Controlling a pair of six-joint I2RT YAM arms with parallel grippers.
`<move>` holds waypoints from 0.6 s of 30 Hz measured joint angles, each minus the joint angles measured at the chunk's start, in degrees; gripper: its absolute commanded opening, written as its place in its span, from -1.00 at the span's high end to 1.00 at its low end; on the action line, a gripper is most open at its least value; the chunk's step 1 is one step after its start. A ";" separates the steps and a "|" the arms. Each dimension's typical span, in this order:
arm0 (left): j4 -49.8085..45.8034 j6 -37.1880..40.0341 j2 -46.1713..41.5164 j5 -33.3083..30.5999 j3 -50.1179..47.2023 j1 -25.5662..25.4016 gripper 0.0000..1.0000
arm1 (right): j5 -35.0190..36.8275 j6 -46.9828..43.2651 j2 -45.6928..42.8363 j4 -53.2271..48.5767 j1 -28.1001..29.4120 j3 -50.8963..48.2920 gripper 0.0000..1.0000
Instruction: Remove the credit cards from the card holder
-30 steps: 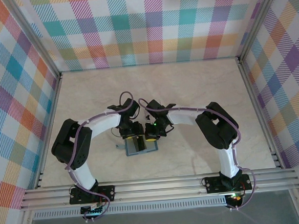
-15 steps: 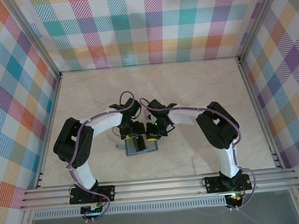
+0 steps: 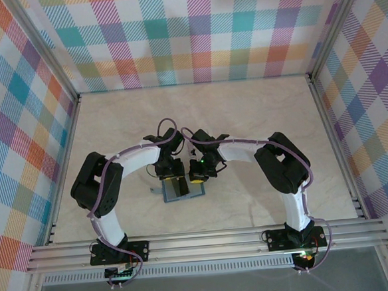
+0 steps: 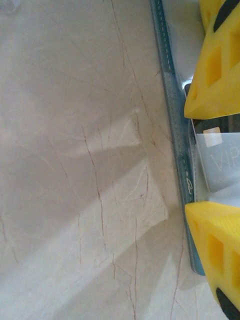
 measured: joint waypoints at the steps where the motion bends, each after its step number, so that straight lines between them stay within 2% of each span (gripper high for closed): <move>1: -0.20 0.22 0.00 -0.20 0.00 0.00 0.17 | 0.00 0.02 0.00 0.00 -0.02 0.00 0.76; 8: -2.49 0.90 -2.32 -1.20 -0.02 -0.07 0.18 | 0.00 0.02 -0.28 -0.04 -0.09 0.00 0.77; 12: -3.82 0.85 -6.64 -1.36 -0.11 -0.11 0.18 | 0.00 0.09 -1.16 -0.07 -0.09 0.00 0.68; 15: -3.74 0.79 -9.38 -0.48 -0.90 -0.11 0.28 | -0.17 0.28 -2.43 -0.02 -0.09 0.00 0.64; 18: -3.50 0.50 -10.05 0.81 -3.10 -0.11 0.48 | -1.11 0.83 -3.26 0.35 0.11 0.09 0.61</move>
